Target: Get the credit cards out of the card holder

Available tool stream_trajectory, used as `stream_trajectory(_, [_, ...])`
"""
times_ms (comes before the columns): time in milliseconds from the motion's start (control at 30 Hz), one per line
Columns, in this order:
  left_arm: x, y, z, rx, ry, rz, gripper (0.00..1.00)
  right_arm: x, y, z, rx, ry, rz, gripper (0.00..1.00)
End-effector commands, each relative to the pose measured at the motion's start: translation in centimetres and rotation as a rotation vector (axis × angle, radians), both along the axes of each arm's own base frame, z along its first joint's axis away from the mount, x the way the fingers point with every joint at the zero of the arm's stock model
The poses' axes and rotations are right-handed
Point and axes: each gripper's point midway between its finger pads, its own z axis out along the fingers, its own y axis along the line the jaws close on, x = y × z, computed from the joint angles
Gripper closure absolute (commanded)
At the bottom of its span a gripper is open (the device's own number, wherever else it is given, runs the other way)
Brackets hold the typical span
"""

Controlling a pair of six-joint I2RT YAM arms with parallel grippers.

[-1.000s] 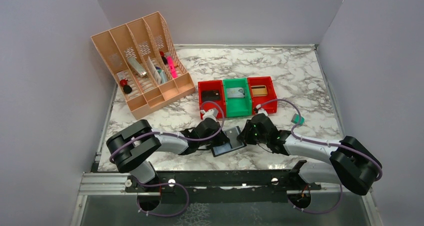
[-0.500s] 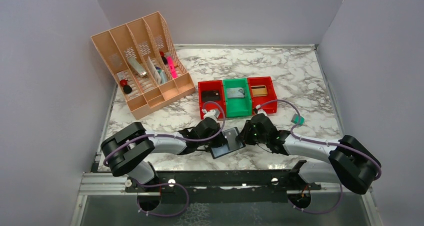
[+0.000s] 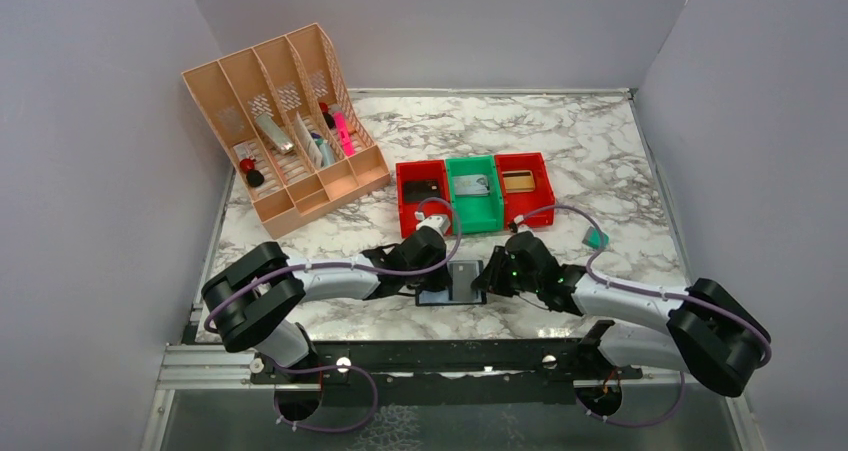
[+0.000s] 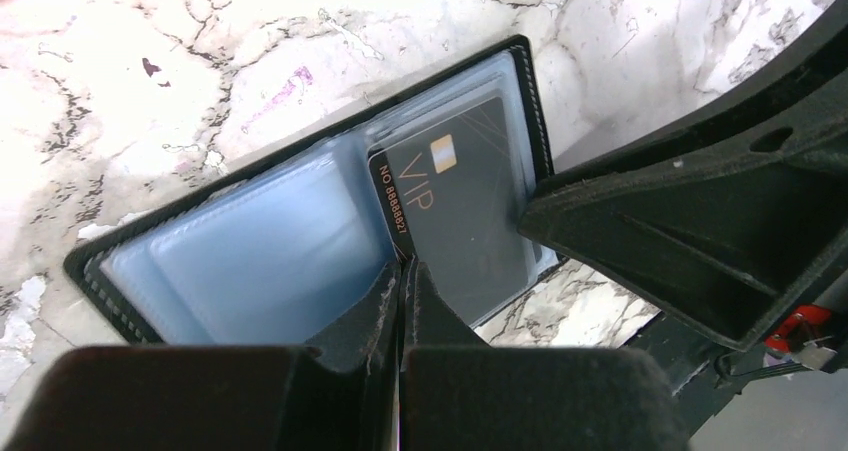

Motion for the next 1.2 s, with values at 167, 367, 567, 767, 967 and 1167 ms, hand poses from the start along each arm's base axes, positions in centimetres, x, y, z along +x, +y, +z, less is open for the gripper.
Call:
stream_trajectory(167, [0.0,0.8,-0.5,0.073,-0.021,-0.033,1.0,-1.4,-0.3,1.7,-0.029,-0.01,0.092,0.76])
stream_trajectory(367, [0.0,0.7,-0.6,0.073,-0.017,-0.036,1.0,-1.1,1.9,3.7,0.056,-0.068,0.182,0.76])
stream_trajectory(567, [0.0,0.7,-0.3,0.07,-0.021,-0.035,1.0,-0.9,3.1,1.8,0.06,0.003,0.194,0.76])
stream_trajectory(767, [0.2,1.7,-0.3,0.09,-0.042,-0.006,1.0,-1.4,-0.6,-2.2,-0.061,0.061,0.039,0.77])
stream_trajectory(967, [0.1,2.1,-0.5,0.058,-0.05,0.026,1.0,-2.6,-1.6,-3.6,-0.06,0.118,0.006,0.77])
stream_trajectory(1167, [0.2,2.3,-0.8,0.015,-0.036,0.089,0.78,-3.4,-1.8,-4.2,-0.009,0.141,-0.027,0.76])
